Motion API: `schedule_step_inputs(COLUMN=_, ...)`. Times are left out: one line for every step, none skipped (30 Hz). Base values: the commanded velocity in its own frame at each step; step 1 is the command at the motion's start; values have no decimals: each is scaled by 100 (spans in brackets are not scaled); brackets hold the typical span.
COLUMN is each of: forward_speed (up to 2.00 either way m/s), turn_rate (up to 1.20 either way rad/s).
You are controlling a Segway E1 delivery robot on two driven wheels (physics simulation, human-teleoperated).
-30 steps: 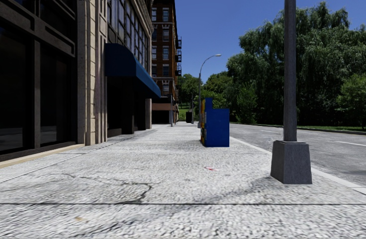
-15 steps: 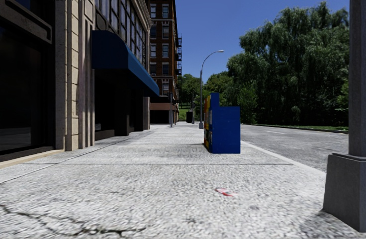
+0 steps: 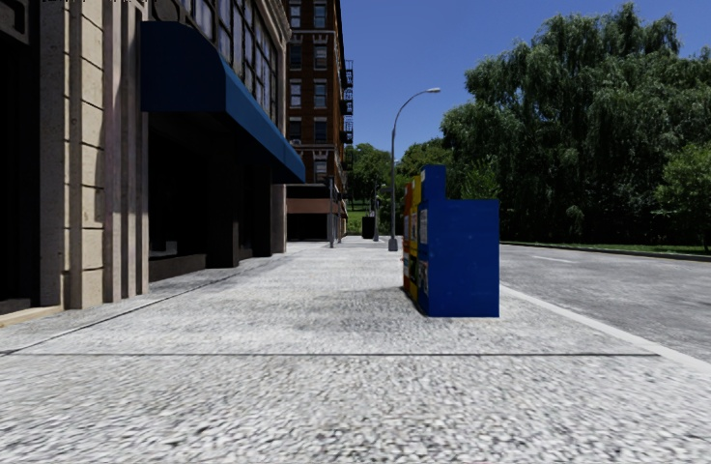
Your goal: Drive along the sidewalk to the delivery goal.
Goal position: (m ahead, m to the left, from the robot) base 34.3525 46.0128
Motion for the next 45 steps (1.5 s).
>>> schedule_step_inputs(forward_speed=200, turn_rate=0)
schedule_step_inputs(forward_speed=200, turn_rate=0)
schedule_step_inputs(forward_speed=200, turn_rate=5)
schedule_step_inputs(forward_speed=200, turn_rate=15)
schedule_step_inputs(forward_speed=200, turn_rate=20)
schedule_step_inputs(forward_speed=200, turn_rate=20)
schedule_step_inputs(forward_speed=200, turn_rate=23)
schedule_step_inputs(forward_speed=200, turn_rate=23)
schedule_step_inputs(forward_speed=200, turn_rate=24)
schedule_step_inputs(forward_speed=200, turn_rate=24)
schedule_step_inputs(forward_speed=200, turn_rate=24)
schedule_step_inputs(forward_speed=200, turn_rate=24)
schedule_step_inputs(forward_speed=200, turn_rate=24)
schedule_step_inputs(forward_speed=200, turn_rate=24)
schedule_step_inputs(forward_speed=200, turn_rate=22)
schedule_step_inputs(forward_speed=200, turn_rate=16)
schedule_step_inputs(forward_speed=200, turn_rate=15)
schedule_step_inputs(forward_speed=200, turn_rate=19)
schedule_step_inputs(forward_speed=200, turn_rate=21)
schedule_step_inputs(forward_speed=200, turn_rate=21)
schedule_step_inputs(forward_speed=200, turn_rate=21)
schedule_step_inputs(forward_speed=200, turn_rate=21)
schedule_step_inputs(forward_speed=200, turn_rate=21)
schedule_step_inputs(forward_speed=200, turn_rate=21)
schedule_step_inputs(forward_speed=200, turn_rate=13)
schedule_step_inputs(forward_speed=200, turn_rate=1)
schedule_step_inputs(forward_speed=200, turn_rate=0)
schedule_step_inputs(forward_speed=200, turn_rate=0)
schedule_step_inputs(forward_speed=200, turn_rate=0)
schedule_step_inputs(forward_speed=200, turn_rate=0)
schedule_step_inputs(forward_speed=200, turn_rate=0)
schedule_step_inputs(forward_speed=200, turn_rate=0)
schedule_step_inputs(forward_speed=200, turn_rate=0)
schedule_step_inputs(forward_speed=200, turn_rate=0)
schedule_step_inputs(forward_speed=200, turn_rate=0)
schedule_step_inputs(forward_speed=200, turn_rate=0)
schedule_step_inputs(forward_speed=200, turn_rate=0)
schedule_step_inputs(forward_speed=200, turn_rate=0)
schedule_step_inputs(forward_speed=200, turn_rate=0)
schedule_step_inputs(forward_speed=200, turn_rate=0)
schedule_step_inputs(forward_speed=200, turn_rate=0)
schedule_step_inputs(forward_speed=200, turn_rate=0)
schedule_step_inputs(forward_speed=200, turn_rate=0)
schedule_step_inputs(forward_speed=200, turn_rate=0)
schedule_step_inputs(forward_speed=200, turn_rate=0)
